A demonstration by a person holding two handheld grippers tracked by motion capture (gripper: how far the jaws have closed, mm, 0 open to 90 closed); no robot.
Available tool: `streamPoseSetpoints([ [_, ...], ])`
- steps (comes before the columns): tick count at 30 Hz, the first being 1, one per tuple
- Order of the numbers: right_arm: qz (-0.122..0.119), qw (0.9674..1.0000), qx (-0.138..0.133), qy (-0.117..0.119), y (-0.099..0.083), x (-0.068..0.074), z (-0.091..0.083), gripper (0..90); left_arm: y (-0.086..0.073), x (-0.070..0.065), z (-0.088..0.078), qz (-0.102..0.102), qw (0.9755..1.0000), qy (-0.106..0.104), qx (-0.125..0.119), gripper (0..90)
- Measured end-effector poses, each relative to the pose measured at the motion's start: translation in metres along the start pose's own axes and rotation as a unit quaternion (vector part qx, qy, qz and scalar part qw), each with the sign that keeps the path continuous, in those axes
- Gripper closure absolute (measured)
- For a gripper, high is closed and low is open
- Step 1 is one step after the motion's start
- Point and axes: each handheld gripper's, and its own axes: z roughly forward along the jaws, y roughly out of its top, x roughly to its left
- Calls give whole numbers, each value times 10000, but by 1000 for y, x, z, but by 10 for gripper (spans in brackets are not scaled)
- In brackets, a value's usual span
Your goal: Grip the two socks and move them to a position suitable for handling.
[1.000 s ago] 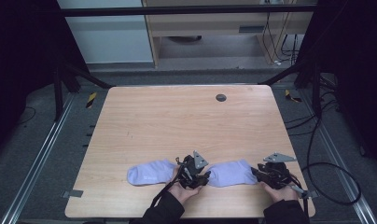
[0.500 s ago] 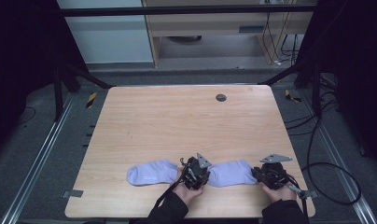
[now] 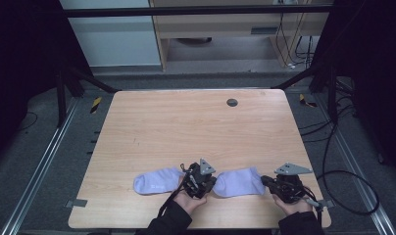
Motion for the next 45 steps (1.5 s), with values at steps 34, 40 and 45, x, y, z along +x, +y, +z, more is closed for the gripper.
streamPoseSetpoints([
  [34,-205,9963,385,747,-6,60,37,856,-63,33,-35,19,9975,163,681,869],
  [40,-282,9966,386,667,-7,58,37,809,-62,35,-38,-59,9982,225,555,793],
  [45,-271,9978,180,585,-3,58,32,746,-58,38,-50,-71,9990,317,291,709],
])
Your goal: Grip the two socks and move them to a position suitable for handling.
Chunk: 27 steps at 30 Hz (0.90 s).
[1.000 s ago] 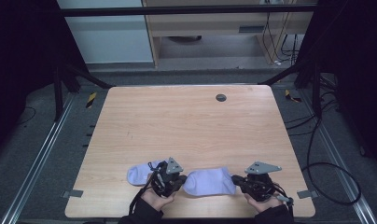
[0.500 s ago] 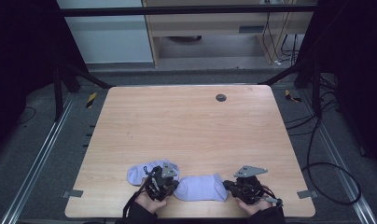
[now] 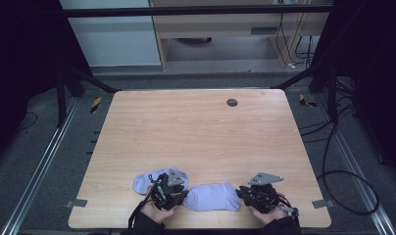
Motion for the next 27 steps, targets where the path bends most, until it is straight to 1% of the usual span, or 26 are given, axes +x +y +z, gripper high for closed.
streamPoseSetpoints([
  [2,24,9999,-135,-24,3,0,-2,714,2,4,-7,-25,9998,80,-206,671],
  [3,27,9997,-252,-46,6,0,-4,695,3,6,-9,-39,9995,115,-277,648],
  [5,60,9992,-381,-54,11,1,-5,660,3,11,-14,-112,9988,210,-419,615],
  [6,77,9991,-423,-47,13,1,-6,642,2,16,-17,-142,9982,297,-507,595],
  [7,87,9986,-517,-40,16,2,-5,625,2,19,-19,-170,9976,378,-558,568],
  [9,126,9982,-584,-23,21,4,-3,590,1,29,-23,-235,9961,561,-643,526],
  [11,101,9980,-629,13,26,7,0,567,-1,36,-25,-328,9948,659,-704,496],
  [14,101,9977,-651,148,33,14,5,548,-7,51,-29,-469,9929,806,-740,454],
  [15,66,9976,-664,158,35,17,7,542,-8,54,-30,-518,9923,832,-752,442],
  [18,40,9976,-666,209,43,25,14,520,-17,70,-37,-663,9909,933,-706,422],
  [21,-31,9973,-662,320,50,32,22,513,-25,80,-42,-748,9895,1005,-724,412],
  [24,-30,9972,-646,380,56,39,29,506,-35,90,-47,-810,9882,1102,-695,404],
  [27,-19,9973,-616,409,62,47,37,503,-44,98,-51,-918,9866,1169,-668,403],
])
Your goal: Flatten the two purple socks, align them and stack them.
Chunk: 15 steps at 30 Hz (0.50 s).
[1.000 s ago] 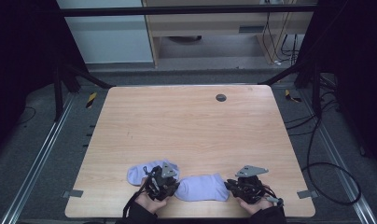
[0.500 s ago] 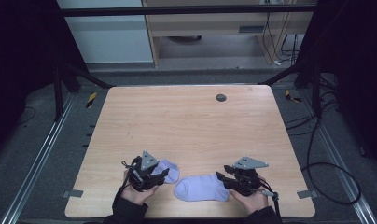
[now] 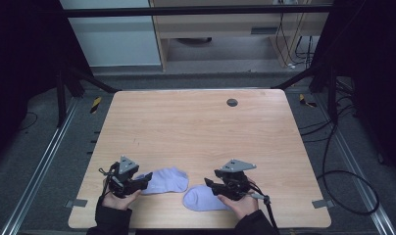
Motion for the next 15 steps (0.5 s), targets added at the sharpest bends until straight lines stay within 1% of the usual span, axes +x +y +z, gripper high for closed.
streamPoseSetpoints([
  [2,-31,10000,3,3,4,5,8,502,-5,7,-1,-23,10000,39,54,403],
  [3,-21,10000,6,35,6,8,12,503,-7,8,-1,-69,9999,45,79,403],
  [7,-23,9999,69,83,10,16,26,504,-16,17,-1,-175,9996,26,212,409],
  [12,-48,9999,123,101,15,26,46,514,-19,22,-1,-203,9995,37,226,426],
  [15,-56,9998,172,71,18,32,56,520,-21,24,0,-215,9993,27,304,428],
])
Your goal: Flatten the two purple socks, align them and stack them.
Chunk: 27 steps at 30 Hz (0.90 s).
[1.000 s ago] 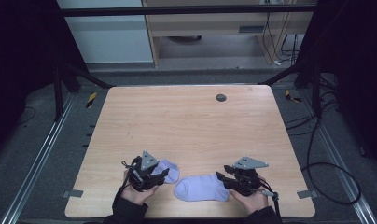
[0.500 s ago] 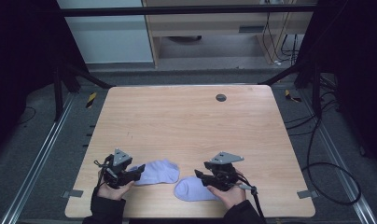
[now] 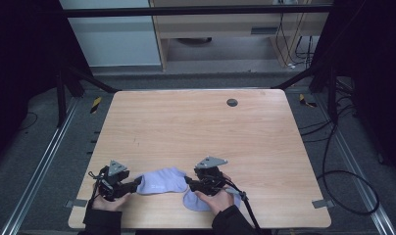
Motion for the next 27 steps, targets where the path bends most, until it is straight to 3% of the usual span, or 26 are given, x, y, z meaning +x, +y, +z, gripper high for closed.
streamPoseSetpoints([
  [15,5,9993,376,-69,1,12,43,563,-3,-4,14,64,9994,-51,346,488],
  [20,93,9987,432,-249,1,8,49,592,-2,-2,13,-4,9994,-58,328,542],
  [27,-17,9981,478,-401,1,8,53,610,-2,0,14,-100,9990,-90,430,662],
])
